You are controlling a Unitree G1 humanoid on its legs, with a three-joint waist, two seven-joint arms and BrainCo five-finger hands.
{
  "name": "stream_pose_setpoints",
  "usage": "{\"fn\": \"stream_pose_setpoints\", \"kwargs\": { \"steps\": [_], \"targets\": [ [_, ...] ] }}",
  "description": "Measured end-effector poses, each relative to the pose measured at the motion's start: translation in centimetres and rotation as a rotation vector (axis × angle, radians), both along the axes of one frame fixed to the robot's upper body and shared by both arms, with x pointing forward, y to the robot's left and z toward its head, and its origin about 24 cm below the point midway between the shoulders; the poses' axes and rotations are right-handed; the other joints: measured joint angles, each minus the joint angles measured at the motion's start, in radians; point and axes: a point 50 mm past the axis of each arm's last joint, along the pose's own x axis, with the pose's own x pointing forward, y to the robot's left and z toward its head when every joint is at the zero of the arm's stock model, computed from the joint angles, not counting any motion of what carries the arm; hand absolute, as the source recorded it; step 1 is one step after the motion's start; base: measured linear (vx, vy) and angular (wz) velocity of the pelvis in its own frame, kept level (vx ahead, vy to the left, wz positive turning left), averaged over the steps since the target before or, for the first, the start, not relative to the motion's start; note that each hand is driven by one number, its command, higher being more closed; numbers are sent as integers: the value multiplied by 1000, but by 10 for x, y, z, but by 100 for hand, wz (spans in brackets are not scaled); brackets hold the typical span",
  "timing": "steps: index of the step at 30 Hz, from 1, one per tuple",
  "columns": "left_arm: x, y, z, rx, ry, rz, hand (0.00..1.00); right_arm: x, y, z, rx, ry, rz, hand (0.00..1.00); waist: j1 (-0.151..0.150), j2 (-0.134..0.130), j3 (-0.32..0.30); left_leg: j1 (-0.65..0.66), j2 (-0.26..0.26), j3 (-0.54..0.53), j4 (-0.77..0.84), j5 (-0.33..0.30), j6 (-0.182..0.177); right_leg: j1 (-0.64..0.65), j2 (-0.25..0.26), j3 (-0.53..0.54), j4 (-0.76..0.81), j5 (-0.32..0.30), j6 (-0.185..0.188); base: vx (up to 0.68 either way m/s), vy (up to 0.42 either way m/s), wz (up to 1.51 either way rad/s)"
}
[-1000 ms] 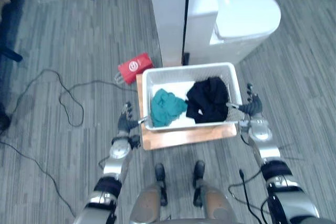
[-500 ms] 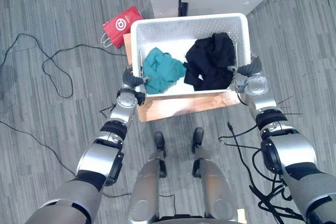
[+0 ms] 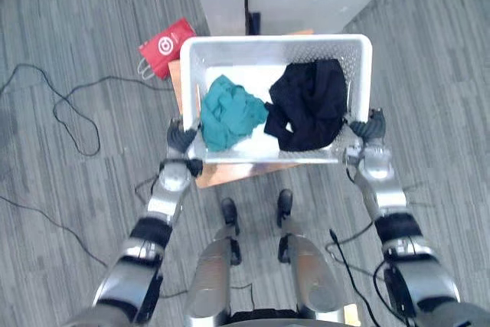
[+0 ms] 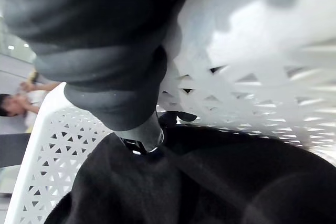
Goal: Pick up the laundry basket with both hands and put the clothes into the washing machine.
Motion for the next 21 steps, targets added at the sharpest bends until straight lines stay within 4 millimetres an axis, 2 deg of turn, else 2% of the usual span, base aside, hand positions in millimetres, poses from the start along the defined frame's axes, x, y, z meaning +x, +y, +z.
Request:
{"fn": "stream_pose_setpoints", "kwargs": {
  "steps": [1, 2, 3, 4, 6, 8, 10, 11, 12, 14, 15, 17, 19, 20, 21],
  "targets": [
    [-17, 0, -10, -23, 12, -3, 100, -16, 0, -4, -11, -23, 4, 100, 0, -2, -12, 22, 0, 0, 0, -7, -3, 24, 1, 4, -5, -9, 5, 45, 13, -4],
    [-25, -1, -15, -35, 22, -3, 100, -24, 1, -8, -18, -25, 4, 100, 0, -2, -27, 27, 1, 0, 0, -12, -4, 30, 2, 4, -7, -13, 5, 67, 12, -6],
    [-52, 0, -34, -68, 76, 0, 100, -46, 2, -22, -43, 6, 16, 100, 0, 0, -95, 32, 3, 2, 0, -25, -5, 36, 5, 9, -14, -19, 7, 68, 4, -6],
    [-56, 0, -37, -73, 85, -1, 100, -49, 2, -24, -47, 11, 18, 100, 1, -1, -104, 35, 3, 3, 0, -27, -6, 39, 5, 10, -14, -21, 7, 103, 5, -8],
    [-84, 1, -56, -95, 160, -5, 100, -71, 2, -39, -66, 64, 39, 100, 4, -1, -161, 75, 14, 13, 0, -42, -12, 74, 10, 20, -17, -33, 10, 84, -3, -12],
    [-100, 3, -62, -114, 187, 2, 100, -83, 5, -46, -54, 87, 53, 100, 5, 0, -204, 85, 17, 26, 6, -52, -13, 81, 13, 32, -19, -35, 10, 58, -2, -21],
    [-113, 5, -62, -132, 192, 17, 100, -90, 6, -48, -48, 95, 67, 100, 6, -2, -214, 106, 18, 35, 47, -79, -18, 106, 20, 60, -24, -35, 10, 40, 25, -35],
    [-116, 5, -63, -137, 193, 22, 100, -91, 7, -48, -49, 94, 76, 100, 9, -3, -216, 105, 18, 17, 68, -89, -17, 109, 22, 73, -23, -35, 10, 22, 13, -63],
    [-122, 6, -63, -155, 194, 36, 100, -92, 8, -46, -54, 89, 94, 100, 16, -2, -217, 105, 17, -44, 112, -113, -22, 116, 27, 109, -23, -31, 12, -3, -3, -94],
    [-128, 3, -64, -180, 199, 43, 100, -96, 6, -46, -70, 87, 95, 100, 28, 15, -246, 111, 24, -114, 149, -182, -31, 111, 52, 187, -39, -15, 21, -25, 27, -110],
    [-128, 3, -64, -182, 200, 39, 100, -99, 6, -47, -72, 91, 89, 100, 27, 13, -257, 111, 24, -98, 152, -186, -26, 109, 52, 203, -49, -4, 21, -36, 64, -89],
    [-128, 3, -64, -183, 206, 39, 100, -108, 6, -51, -52, 98, 74, 100, 6, 0, -286, 123, 20, -22, 148, -193, -17, 83, 50, 281, -59, 22, 35, -32, 63, -94],
    [-127, 1, -64, -187, 204, 33, 100, -110, 4, -53, -43, 105, 64, 100, 3, -5, -292, 129, 20, 44, 157, -206, -8, 56, 56, 352, -48, 39, 46, -35, 53, -124],
    [-126, 0, -63, -187, 202, 31, 100, -111, 4, -53, -41, 106, 64, 100, 1, -7, -294, 127, 21, 102, 176, -225, 1, 24, 65, 401, -39, 58, 57, -70, 70, -185],
    [-126, 1, -63, -186, 203, 31, 100, -111, 4, -54, -36, 109, 62, 100, -2, -9, -295, 127, 35, 180, 197, -244, 9, 4, 71, 404, -58, 80, 52, -76, 62, -175]
  ]
}}
